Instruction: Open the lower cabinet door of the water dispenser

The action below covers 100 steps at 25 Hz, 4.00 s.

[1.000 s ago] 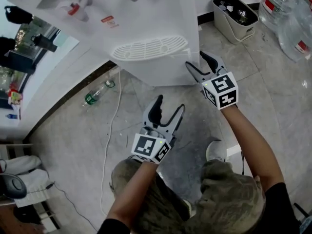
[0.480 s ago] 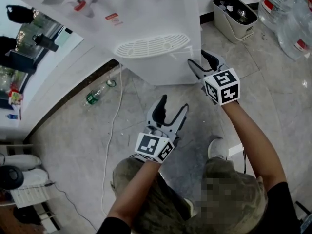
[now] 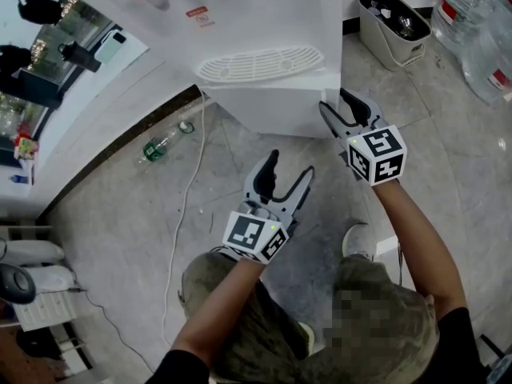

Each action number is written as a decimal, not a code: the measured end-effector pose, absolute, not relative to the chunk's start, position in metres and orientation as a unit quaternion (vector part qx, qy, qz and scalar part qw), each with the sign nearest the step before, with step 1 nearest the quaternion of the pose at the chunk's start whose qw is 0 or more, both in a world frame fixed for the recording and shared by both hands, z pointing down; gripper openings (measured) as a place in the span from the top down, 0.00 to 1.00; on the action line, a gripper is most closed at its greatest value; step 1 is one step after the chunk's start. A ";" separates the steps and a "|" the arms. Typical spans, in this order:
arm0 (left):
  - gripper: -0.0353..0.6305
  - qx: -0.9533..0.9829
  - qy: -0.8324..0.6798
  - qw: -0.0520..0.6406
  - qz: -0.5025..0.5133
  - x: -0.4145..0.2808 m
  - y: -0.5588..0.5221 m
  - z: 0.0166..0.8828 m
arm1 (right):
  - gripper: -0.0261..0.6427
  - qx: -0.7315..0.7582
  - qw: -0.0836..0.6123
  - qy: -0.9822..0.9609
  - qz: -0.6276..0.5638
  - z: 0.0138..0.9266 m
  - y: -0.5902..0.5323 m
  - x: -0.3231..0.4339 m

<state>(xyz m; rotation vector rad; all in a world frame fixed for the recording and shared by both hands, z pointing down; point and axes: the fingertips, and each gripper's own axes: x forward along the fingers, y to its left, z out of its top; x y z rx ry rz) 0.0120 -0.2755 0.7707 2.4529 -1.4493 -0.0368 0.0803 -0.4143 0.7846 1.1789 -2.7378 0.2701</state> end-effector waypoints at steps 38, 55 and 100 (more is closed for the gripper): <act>0.50 0.853 -0.496 0.160 -0.029 0.001 -0.231 0.752 | 0.73 0.199 0.098 -0.973 0.068 0.787 -0.243 0.030; 0.50 0.839 -0.511 0.184 -0.027 -0.033 -0.199 0.752 | 0.96 0.152 0.049 -0.984 0.081 0.783 -0.213 -0.013; 0.68 0.684 -0.710 0.155 0.070 -0.186 -0.171 0.749 | 0.96 0.049 0.063 -0.990 0.113 0.787 -0.214 -0.108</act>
